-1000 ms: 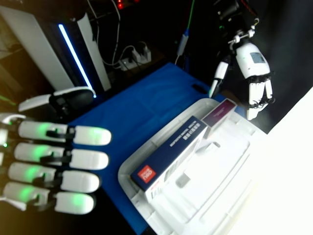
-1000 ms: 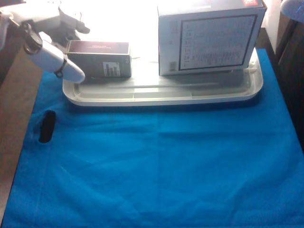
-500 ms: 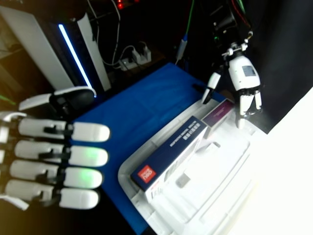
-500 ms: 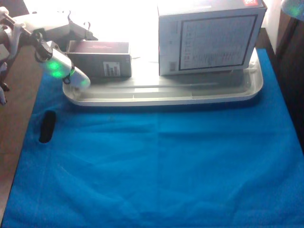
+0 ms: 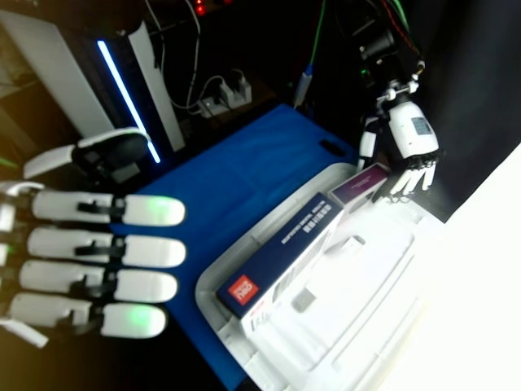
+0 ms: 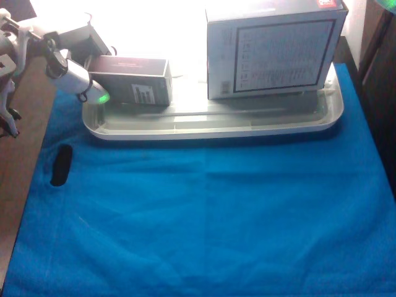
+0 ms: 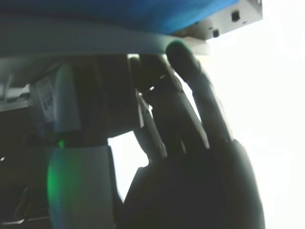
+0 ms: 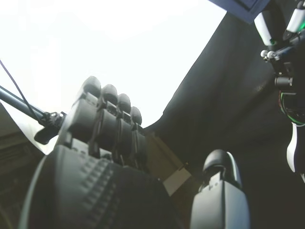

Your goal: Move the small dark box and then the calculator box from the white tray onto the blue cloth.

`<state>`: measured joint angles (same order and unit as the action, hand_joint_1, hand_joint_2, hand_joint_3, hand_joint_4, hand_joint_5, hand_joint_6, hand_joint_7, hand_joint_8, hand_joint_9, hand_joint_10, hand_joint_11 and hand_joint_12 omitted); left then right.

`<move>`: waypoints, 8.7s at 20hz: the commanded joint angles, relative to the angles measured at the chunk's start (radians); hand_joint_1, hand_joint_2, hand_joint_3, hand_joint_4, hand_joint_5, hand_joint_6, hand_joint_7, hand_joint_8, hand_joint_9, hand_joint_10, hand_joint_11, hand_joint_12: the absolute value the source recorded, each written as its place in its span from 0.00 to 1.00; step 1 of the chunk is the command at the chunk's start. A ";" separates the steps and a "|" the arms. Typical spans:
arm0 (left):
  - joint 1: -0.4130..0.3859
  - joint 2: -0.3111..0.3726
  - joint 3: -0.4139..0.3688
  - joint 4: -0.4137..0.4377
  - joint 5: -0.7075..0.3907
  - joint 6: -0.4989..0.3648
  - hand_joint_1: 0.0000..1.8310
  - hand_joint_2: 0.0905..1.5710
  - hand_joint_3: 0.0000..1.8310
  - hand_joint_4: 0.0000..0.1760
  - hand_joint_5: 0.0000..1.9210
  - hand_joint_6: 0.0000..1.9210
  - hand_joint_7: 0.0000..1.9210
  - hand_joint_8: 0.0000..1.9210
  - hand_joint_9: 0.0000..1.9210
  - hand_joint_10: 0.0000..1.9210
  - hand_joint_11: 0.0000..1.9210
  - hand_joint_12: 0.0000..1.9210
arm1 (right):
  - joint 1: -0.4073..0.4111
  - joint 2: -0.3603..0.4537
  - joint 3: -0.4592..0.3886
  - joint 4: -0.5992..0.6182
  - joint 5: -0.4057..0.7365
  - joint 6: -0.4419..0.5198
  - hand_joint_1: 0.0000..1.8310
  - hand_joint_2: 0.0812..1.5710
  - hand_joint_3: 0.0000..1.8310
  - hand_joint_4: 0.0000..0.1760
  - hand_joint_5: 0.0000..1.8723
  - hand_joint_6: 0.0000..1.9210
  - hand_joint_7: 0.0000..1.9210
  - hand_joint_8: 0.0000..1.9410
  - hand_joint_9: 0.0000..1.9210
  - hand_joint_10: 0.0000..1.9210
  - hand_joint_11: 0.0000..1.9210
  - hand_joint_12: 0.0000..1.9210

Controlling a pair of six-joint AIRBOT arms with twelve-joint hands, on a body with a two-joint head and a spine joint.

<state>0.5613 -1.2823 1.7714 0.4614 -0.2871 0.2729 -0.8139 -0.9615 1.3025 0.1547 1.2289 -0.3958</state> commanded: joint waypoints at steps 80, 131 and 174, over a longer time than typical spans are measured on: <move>0.022 0.397 -0.467 -0.038 -0.528 0.137 0.32 0.53 0.00 0.24 0.34 0.00 0.14 0.70 0.12 0.84 0.06 1.00 | 0.201 -0.129 0.232 -0.105 -0.288 0.147 0.37 0.41 0.00 0.52 0.08 0.00 0.19 0.00 0.20 0.00 0.08 0.42; 0.207 0.382 -0.524 -0.141 -0.688 0.148 0.36 0.53 0.00 0.00 0.37 0.00 0.20 0.69 0.19 0.86 0.19 0.99 | 0.101 -0.349 0.443 -0.050 -0.432 0.360 0.70 0.63 0.00 0.00 0.61 0.32 0.68 0.28 0.76 0.00 0.64 0.31; 0.492 0.429 -0.517 -0.654 -0.924 0.295 0.37 0.52 0.00 0.21 0.29 0.01 0.27 0.24 0.16 0.60 0.01 0.93 | -0.070 -0.205 0.067 -0.158 -0.108 0.294 0.70 0.66 0.00 0.00 0.54 0.37 0.61 0.45 0.79 0.04 0.62 0.50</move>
<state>1.0630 -0.8600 1.2514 -0.1593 -1.0786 0.5739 -0.8909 -1.1652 1.3705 -0.0372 0.9920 -0.1104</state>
